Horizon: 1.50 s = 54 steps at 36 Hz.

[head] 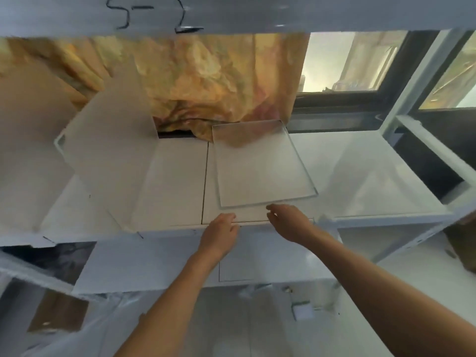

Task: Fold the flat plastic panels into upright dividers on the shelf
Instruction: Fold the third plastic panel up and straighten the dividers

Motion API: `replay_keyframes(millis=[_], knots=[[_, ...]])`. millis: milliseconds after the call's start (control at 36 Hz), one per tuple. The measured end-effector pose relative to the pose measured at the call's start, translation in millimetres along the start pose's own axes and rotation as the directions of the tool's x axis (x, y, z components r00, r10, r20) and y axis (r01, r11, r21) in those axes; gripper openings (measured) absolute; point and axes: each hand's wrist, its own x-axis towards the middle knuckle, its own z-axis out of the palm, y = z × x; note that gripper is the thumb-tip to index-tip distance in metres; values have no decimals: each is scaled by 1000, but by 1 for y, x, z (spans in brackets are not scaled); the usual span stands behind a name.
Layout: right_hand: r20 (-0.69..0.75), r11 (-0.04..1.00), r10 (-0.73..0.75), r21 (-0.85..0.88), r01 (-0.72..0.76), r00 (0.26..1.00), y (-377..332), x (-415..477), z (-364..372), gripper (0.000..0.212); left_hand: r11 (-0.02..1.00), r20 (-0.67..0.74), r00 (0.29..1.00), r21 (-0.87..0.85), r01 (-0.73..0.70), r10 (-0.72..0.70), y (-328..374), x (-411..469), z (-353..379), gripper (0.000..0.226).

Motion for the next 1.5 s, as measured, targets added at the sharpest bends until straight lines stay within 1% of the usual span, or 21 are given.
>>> replay_keyframes(millis=[56, 111, 167, 194, 222, 278, 333, 361, 472, 528, 583, 667, 778, 861, 944, 1000, 1111, 1222, 1278, 1389, 1500], knots=[[-38, 998, -59, 31, 60, 998, 21, 4, -1, 39, 994, -66, 995, 82, -65, 71, 12, 12, 24, 43], [-120, 991, -80, 97, 92, 990, 35, 2, -5, 36, 979, -95, 982, 137, -151, 165, 33, 20, 46, 44], [-189, 977, -93, 170, 126, 978, 54, 1, -12, 32, 963, -120, 963, 148, -223, 242, 66, 27, 77, 43], [-202, 971, -98, 193, 138, 974, 57, 2, -14, 31, 957, -136, 954, 156, -246, 268, 81, 29, 86, 43], [-196, 971, -88, 202, 128, 977, 74, -1, -18, 30, 950, -141, 947, 165, -266, 290, 104, 34, 108, 43], [-197, 971, -114, 186, 151, 974, 79, -1, -21, 31, 946, -145, 951, 220, -237, 272, 127, 40, 122, 48], [-210, 973, -118, 170, 155, 970, 98, 1, -27, 32, 936, -152, 954, 284, -209, 259, 153, 51, 143, 65], [-212, 974, -113, 171, 150, 971, 109, 2, -28, 33, 941, -140, 963, 286, -183, 230, 163, 53, 151, 68], [-215, 974, -51, 206, 96, 975, 147, 1, -32, 34, 974, -118, 984, 202, -107, 132, 184, 61, 173, 60], [-216, 970, -45, 225, 94, 975, 158, -1, -32, 35, 977, -156, 982, 199, -70, 103, 184, 66, 181, 53], [-226, 964, -81, 230, 134, 971, 162, -2, -30, 33, 982, -204, 974, 176, -63, 99, 183, 67, 184, 47], [-247, 959, -98, 235, 158, 964, 158, 1, -23, 33, 981, -227, 966, 177, -83, 123, 180, 67, 185, 49], [-297, 962, -21, 255, 101, 955, 156, 4, -10, 32, 972, -206, 965, 202, -121, 163, 175, 65, 181, 49], [-347, 947, 16, 307, 98, 938, 155, 3, -3, 29, 958, -204, 955, 231, -168, 217, 174, 66, 174, 44], [-374, 931, 61, 356, 83, 926, 154, 2, 2, 32, 938, -196, 940, 269, -221, 278, 174, 67, 172, 42], [-394, 927, 62, 363, 93, 917, 152, -1, 4, 33, 930, -204, 931, 278, -241, 302, 171, 68, 173, 40], [-423, 958, 20, 269, 105, 906, 141, -4, 16, 26, 898, -206, 910, 342, -278, 361, 151, 69, 171, 37], [-448, 975, -42, 175, 134, 893, 115, 1, 29, 25, 882, -202, 909, 388, -267, 364, 124, 69, 155, 38], [-443, 979, -71, 142, 148, 894, 97, 5, 36, 26, 890, -209, 917, 387, -241, 339, 107, 66, 145, 40], [-446, 975, -75, 156, 160, 892, 55, 17, 51, 34, 919, -258, 920, 340, -199, 295, 74, 60, 120, 42], [-433, 975, -126, 113, 192, 893, 32, 22, 59, 30, 940, -293, 917, 288, -184, 269, 55, 54, 106, 43]])
